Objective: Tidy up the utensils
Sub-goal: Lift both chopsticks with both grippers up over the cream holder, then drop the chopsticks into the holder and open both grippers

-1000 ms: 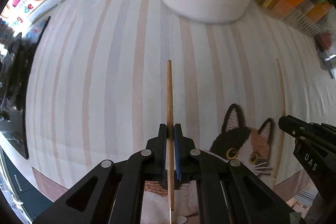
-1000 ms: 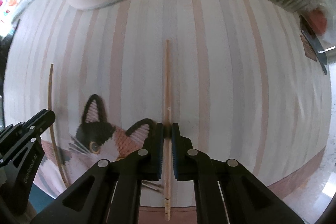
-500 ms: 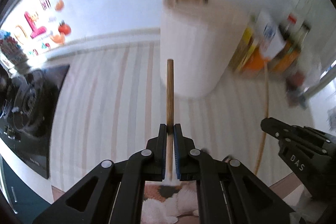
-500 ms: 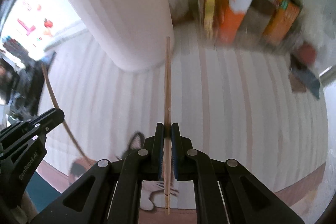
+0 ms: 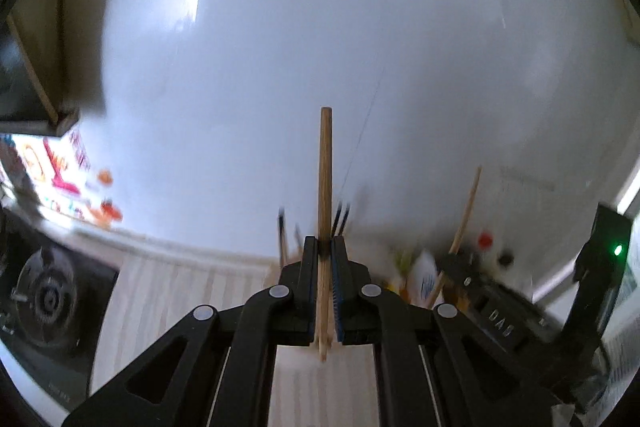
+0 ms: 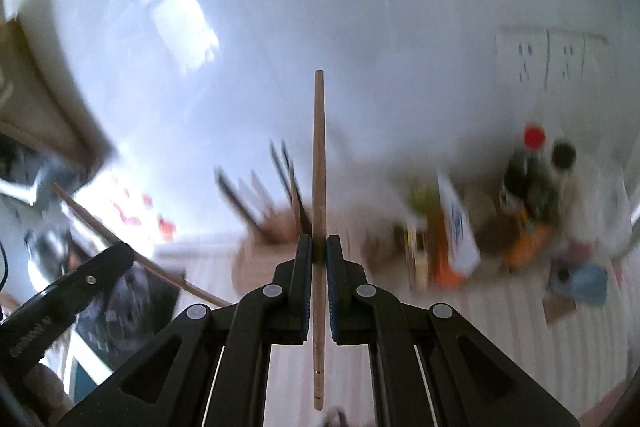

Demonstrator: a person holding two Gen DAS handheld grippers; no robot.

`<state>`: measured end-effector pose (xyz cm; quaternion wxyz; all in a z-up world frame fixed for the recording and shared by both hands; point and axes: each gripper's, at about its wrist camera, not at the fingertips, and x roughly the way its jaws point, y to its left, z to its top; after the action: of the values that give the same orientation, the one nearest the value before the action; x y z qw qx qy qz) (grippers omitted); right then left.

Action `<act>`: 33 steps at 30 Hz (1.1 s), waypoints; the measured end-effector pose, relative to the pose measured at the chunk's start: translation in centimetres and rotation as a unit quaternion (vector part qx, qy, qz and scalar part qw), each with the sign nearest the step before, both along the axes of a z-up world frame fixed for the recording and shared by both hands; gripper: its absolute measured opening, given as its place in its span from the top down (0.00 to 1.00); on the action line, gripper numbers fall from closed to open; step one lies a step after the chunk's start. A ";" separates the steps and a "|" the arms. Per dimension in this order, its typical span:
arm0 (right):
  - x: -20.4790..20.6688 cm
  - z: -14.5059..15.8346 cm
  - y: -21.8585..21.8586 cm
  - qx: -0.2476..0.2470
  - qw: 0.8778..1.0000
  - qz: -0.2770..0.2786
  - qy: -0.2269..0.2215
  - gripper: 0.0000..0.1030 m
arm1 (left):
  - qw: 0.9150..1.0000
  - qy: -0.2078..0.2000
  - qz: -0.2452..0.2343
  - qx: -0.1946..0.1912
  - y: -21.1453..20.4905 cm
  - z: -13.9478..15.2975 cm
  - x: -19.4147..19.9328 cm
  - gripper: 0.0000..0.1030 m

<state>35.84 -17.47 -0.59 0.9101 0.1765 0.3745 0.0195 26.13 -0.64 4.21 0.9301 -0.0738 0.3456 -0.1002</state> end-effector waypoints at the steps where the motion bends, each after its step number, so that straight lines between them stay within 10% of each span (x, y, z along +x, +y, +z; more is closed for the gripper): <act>1: 0.9 0.3 -0.4 0.004 1.000 -0.007 -0.009 0.93 | 1.000 -0.006 0.005 0.006 -0.1 0.2 0.9 0.96; 21: 12.1 -2.3 1.0 -0.024 0.995 -0.026 -0.095 0.93 | 0.995 0.086 0.002 0.054 0.9 -5.3 8.3 0.96; 33: 12.5 -4.5 2.0 -0.031 0.998 0.024 -0.049 0.87 | 0.993 0.109 -0.007 0.045 1.5 -5.5 7.2 0.89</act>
<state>48.37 -15.47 -5.13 0.9316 0.1385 0.3339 0.0380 33.38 0.86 -1.33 0.8887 -0.0396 0.4493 -0.0820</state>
